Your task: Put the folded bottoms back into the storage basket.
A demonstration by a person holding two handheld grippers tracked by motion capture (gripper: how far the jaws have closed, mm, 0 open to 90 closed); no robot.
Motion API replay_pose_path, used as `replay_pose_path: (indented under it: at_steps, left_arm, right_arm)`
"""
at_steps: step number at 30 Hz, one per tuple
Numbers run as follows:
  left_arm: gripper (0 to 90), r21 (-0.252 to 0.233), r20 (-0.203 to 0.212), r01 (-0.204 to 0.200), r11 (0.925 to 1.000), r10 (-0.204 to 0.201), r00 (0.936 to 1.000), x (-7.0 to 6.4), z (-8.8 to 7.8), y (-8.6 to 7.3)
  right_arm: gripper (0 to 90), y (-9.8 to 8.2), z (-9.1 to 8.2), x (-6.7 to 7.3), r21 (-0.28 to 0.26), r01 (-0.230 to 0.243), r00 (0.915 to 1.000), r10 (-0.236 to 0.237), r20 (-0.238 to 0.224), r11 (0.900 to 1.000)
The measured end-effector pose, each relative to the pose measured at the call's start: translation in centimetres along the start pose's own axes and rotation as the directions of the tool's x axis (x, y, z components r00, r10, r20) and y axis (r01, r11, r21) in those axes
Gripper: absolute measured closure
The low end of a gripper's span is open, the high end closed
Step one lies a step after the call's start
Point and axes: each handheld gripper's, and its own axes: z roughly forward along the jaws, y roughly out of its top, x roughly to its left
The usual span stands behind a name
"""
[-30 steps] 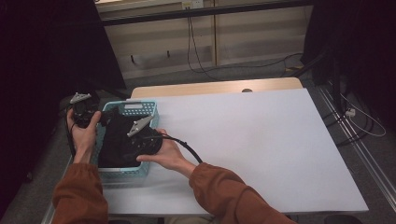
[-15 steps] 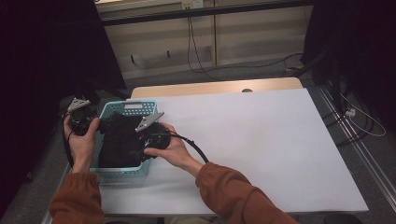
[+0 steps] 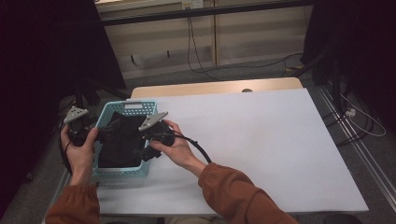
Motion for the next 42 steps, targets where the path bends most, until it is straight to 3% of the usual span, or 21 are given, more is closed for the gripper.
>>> replay_pose_path:
  at_steps: [4,7,14,17,20,25,35,42]
  left_arm:
    - [6.1,0.006,0.007,-0.022,0.9997,0.022,0.9997,-0.7,-0.4,-0.1]
    - [5.8,-0.018,0.025,-0.046,0.9988,0.046,0.9986,-1.1,-0.7,-0.2]
    - [4.9,-0.015,0.050,-0.036,0.9993,0.036,0.9981,-2.0,-1.4,-0.2]
    - [4.7,-0.010,0.032,0.000,1.0000,0.001,0.9995,-2.3,-1.8,-0.2]
    - [4.8,-0.003,0.034,0.008,1.0000,-0.007,0.9994,-2.5,-2.2,-0.3]
    - [5.6,-0.007,0.026,-0.022,0.9997,0.022,0.9994,-3.2,-3.0,-0.5]
    - [5.5,-0.012,0.070,-0.044,0.9989,0.045,0.9965,-5.2,-3.9,-1.0]
    - [5.4,-0.033,0.089,-0.066,0.9973,0.069,0.9937,-6.5,-3.5,-1.0]
  right_arm:
    - [6.5,-0.2,-0.4,0.0,0.001,-0.017,0.9989,0.017,0.044,1.000]
    - [7.2,-0.3,-0.9,-0.3,-0.011,-0.044,0.9976,0.045,0.053,0.999]
    - [7.3,-0.9,-2.0,-0.6,-0.045,-0.052,0.9944,0.055,0.090,0.998]
    - [8.0,-1.2,-2.5,-0.8,-0.053,-0.060,0.9927,0.066,0.101,0.997]
    - [8.0,-1.5,-3.1,-0.9,-0.062,-0.058,0.9915,0.065,0.113,0.996]
    - [7.4,-2.0,-4.0,-1.3,-0.071,-0.058,0.9876,0.068,0.141,0.996]
    - [3.1,-3.3,-5.7,-1.5,-0.098,-0.074,0.9787,0.091,0.184,0.992]
    - [3.6,-4.1,-7.0,-1.7,-0.113,-0.076,0.9723,0.099,0.212,0.991]
